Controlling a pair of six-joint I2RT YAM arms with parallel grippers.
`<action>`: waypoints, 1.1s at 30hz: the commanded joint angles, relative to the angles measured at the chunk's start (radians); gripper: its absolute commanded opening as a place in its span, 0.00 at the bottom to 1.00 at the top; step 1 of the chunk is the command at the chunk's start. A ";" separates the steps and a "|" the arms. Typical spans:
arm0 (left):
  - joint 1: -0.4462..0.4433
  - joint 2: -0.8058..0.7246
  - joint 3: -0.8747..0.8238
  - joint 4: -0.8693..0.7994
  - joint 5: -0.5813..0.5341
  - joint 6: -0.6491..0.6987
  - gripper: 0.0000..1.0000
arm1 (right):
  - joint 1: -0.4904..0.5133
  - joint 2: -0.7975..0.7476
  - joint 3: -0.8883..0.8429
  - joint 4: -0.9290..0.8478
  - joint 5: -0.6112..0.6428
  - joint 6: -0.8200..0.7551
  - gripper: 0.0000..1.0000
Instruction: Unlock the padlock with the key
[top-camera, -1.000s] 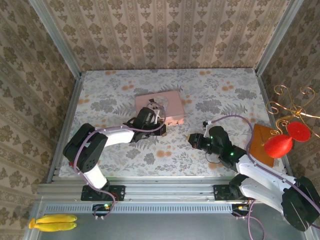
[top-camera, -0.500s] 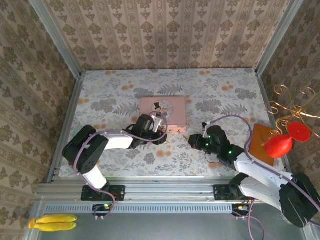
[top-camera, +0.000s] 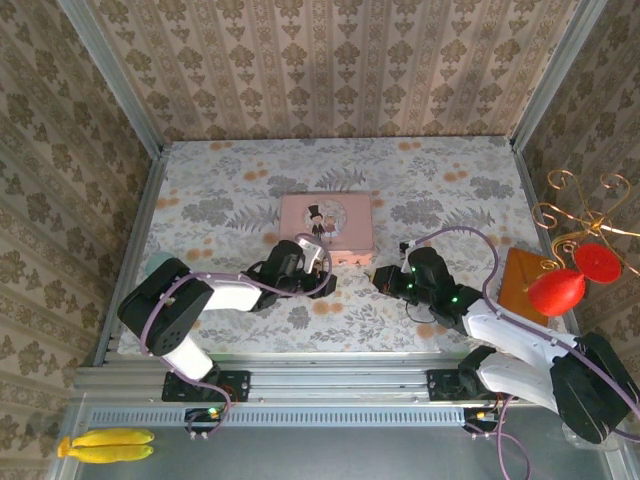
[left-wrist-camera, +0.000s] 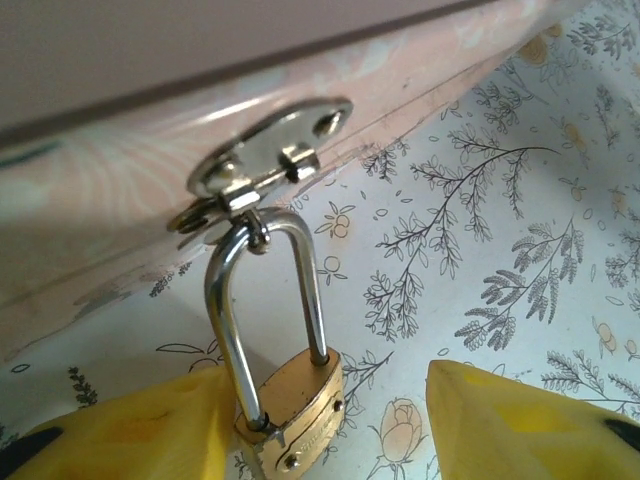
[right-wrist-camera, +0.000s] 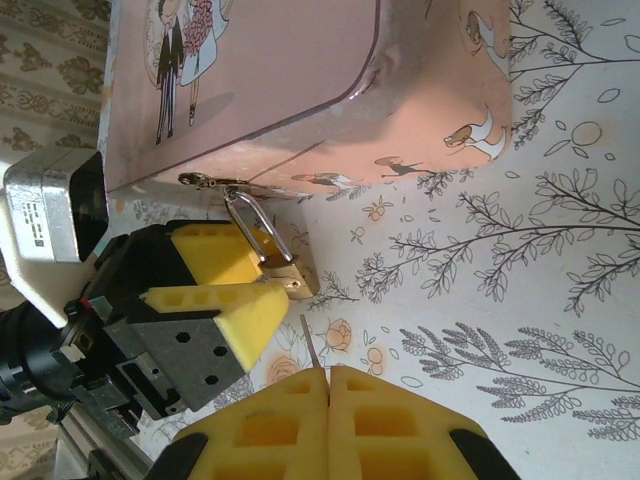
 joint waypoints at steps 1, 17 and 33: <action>0.005 0.006 0.032 -0.067 -0.049 -0.031 0.54 | 0.014 0.014 0.023 0.047 0.023 0.028 0.00; -0.046 0.009 0.130 -0.295 -0.123 -0.173 0.41 | 0.074 0.076 0.043 0.091 0.029 0.038 0.00; -0.048 -0.072 0.112 -0.310 -0.219 -0.249 0.12 | 0.119 0.170 0.049 0.161 0.028 0.067 0.00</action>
